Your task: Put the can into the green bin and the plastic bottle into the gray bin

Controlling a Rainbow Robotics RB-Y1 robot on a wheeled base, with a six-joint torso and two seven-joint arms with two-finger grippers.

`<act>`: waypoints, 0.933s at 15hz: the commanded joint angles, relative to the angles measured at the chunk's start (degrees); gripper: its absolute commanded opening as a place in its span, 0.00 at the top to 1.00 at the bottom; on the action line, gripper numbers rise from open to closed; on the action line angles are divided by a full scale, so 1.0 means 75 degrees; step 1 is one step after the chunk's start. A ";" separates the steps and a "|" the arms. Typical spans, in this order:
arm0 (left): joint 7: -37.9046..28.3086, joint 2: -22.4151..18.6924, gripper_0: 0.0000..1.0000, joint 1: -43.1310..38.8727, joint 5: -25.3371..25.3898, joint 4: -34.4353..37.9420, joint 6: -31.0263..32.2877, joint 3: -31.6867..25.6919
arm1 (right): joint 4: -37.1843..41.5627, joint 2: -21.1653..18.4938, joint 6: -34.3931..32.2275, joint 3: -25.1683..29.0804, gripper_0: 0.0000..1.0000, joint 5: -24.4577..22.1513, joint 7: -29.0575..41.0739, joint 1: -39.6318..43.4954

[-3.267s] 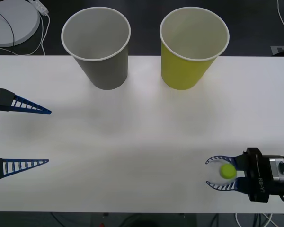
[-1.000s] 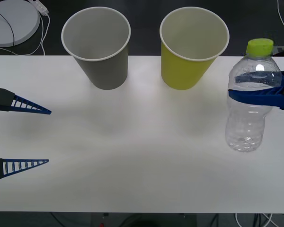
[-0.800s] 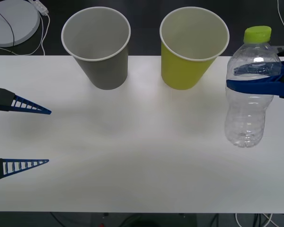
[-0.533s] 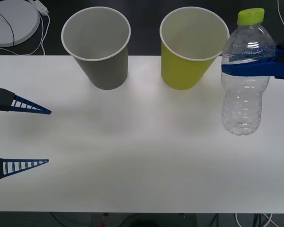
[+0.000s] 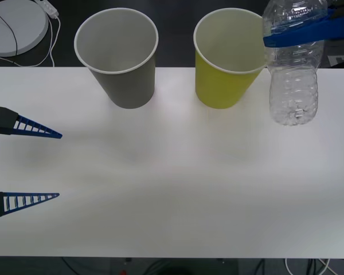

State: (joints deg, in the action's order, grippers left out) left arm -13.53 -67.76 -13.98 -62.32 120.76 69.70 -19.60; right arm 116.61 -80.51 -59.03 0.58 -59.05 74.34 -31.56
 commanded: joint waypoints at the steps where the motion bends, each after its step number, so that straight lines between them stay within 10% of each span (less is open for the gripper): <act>1: 0.0000 0.0000 0.00 0.0000 0.0000 0.0000 0.0000 0.0000 | -0.0665 0.0188 -0.0063 -0.1354 1.00 -0.0061 0.0003 -0.1546; 7: 0.0000 0.0000 0.00 0.0000 0.0000 0.0000 0.0000 0.0000 | -0.2400 0.1207 -0.0075 -0.4260 1.00 -0.0389 0.0003 -0.4734; 14: 0.0000 0.0000 0.00 0.0000 0.0000 0.0000 0.0000 0.0000 | -0.4263 0.2649 -0.0075 -0.5913 1.00 -0.0740 0.0003 -0.6761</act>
State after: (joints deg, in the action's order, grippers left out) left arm -13.53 -67.76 -13.98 -62.31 120.76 69.70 -19.60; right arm 85.93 -61.68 -59.59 -43.04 -64.33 74.35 -81.23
